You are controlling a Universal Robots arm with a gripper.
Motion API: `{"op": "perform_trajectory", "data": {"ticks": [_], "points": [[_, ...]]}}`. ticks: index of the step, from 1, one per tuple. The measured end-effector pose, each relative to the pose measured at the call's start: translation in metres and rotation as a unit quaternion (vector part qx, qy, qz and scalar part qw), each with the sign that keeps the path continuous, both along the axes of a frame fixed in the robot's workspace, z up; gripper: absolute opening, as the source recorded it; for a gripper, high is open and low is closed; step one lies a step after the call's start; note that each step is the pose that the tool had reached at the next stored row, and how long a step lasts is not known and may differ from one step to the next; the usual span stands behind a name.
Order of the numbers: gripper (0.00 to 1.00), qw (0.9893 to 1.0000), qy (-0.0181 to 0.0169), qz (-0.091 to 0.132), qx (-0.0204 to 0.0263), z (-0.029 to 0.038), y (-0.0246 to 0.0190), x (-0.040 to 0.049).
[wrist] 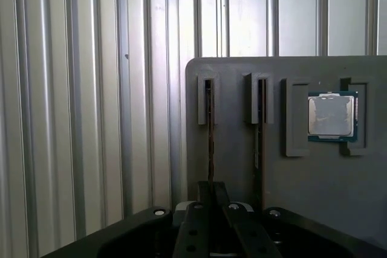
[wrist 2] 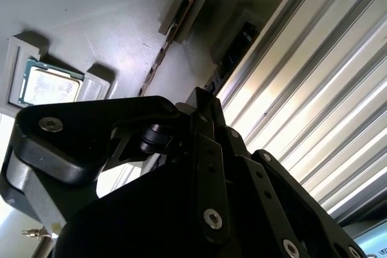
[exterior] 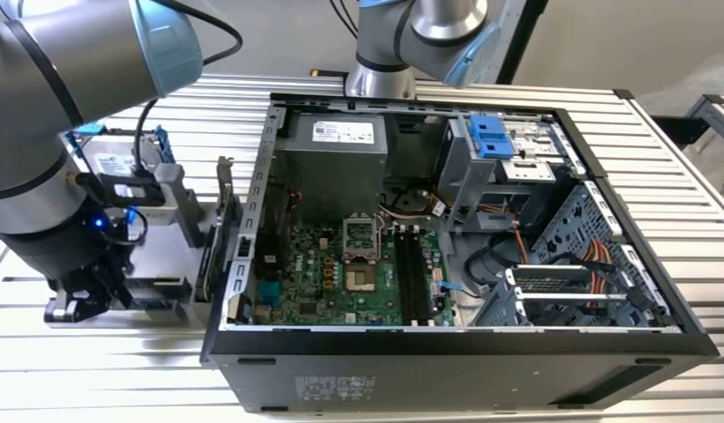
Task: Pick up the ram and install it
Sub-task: 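Pick up the ram and move it above insertion slot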
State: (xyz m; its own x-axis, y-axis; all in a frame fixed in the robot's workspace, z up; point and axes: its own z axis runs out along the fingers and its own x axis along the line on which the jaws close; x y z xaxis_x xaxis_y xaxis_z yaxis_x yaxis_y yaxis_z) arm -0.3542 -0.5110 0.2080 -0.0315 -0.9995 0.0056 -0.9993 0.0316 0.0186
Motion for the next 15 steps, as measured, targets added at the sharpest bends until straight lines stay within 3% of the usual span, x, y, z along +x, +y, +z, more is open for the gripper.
{"op": "perform_trajectory", "data": {"ticks": [15], "points": [[0.0, 1.0, 0.0, 0.0, -0.0001, 0.0032, 0.0, 0.0]]}}
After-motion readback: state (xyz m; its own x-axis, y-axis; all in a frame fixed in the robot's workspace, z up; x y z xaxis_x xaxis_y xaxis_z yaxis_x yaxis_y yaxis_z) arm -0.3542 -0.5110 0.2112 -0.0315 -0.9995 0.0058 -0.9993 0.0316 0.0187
